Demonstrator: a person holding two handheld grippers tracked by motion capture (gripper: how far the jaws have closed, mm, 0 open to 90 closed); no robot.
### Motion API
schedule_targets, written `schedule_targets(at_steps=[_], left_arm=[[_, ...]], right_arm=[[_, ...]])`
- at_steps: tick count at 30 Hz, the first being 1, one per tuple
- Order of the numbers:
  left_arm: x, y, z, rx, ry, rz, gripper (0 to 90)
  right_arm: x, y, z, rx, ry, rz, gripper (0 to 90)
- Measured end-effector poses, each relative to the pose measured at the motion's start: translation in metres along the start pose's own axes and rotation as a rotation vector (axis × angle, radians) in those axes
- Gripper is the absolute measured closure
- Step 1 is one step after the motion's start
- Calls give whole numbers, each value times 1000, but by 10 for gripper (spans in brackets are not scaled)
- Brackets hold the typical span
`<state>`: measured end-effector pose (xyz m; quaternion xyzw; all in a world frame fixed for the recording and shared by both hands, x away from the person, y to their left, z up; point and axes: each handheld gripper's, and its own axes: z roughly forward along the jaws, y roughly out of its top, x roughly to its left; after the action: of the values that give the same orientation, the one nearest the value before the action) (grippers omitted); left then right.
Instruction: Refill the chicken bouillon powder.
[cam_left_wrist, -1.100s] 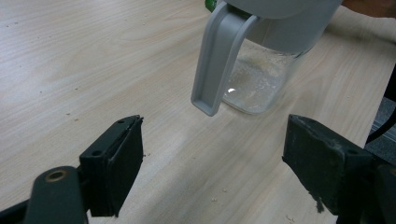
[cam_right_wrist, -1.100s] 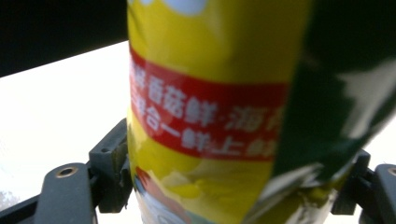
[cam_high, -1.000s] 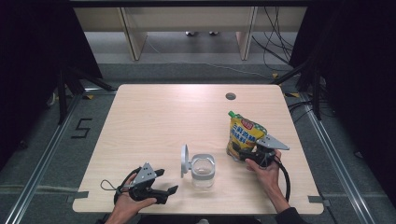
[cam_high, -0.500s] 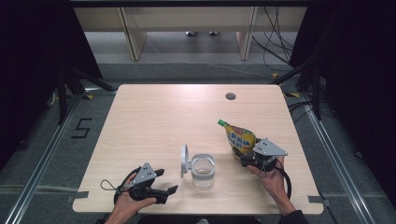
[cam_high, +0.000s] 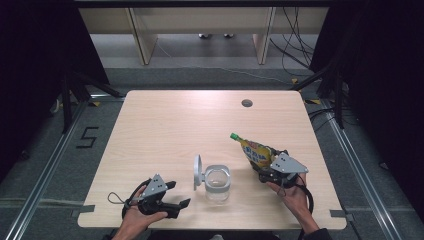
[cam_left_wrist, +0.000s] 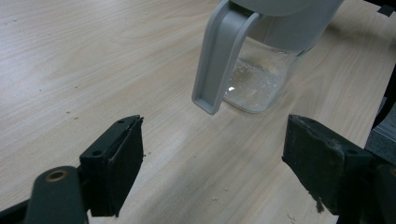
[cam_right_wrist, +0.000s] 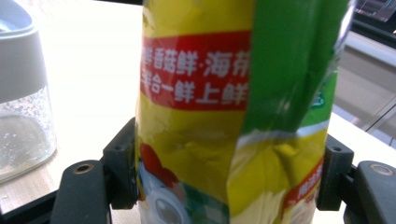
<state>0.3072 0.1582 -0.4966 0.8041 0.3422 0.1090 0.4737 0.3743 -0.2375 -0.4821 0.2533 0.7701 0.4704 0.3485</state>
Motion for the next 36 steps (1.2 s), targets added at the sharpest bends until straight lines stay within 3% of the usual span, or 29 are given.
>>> schedule_targets(at_steps=[4,6,9,10,15,18,19,20,21,25,26,28,30,34,36], left_arm=[[1,0,0,-1,1,4,197],[0,0,0,-9,0,0,197],[2,0,0,-2,-2,25,197],[1,0,0,-7,-2,19,197],[2,0,0,-4,-3,22,197],[1,0,1,-3,-3,18,197],[0,0,1,1,-2,0,197],[0,0,1,-5,-3,-2,197],[0,0,1,-5,-3,-4,197],[0,0,1,-1,-2,-2,197],[0,0,1,-5,-3,0,197],[0,0,1,-3,-3,3,197],[0,0,2,-11,-5,-10,197],[1,-1,2,3,-5,4,197],[0,-1,2,-2,-5,-5,197]], right_arm=[[1,4,-8,-8,-14,-66,302],[2,6,-11,-17,-22,-71,302],[7,12,-20,-14,-33,-140,303],[10,13,-23,-12,-17,-121,303],[19,20,-36,-8,-36,-266,304],[24,22,-42,6,-46,-327,304],[26,22,-43,11,-44,-329,304],[28,23,-45,17,-47,-376,305],[28,23,-45,17,-47,-376,305],[35,25,-48,40,-57,-467,305],[37,25,-49,45,-63,-463,305],[39,27,-48,55,-72,-543,305],[40,28,-49,64,-75,-575,306],[46,31,-49,84,-87,-659,306],[50,31,-49,111,-86,-646,307]])
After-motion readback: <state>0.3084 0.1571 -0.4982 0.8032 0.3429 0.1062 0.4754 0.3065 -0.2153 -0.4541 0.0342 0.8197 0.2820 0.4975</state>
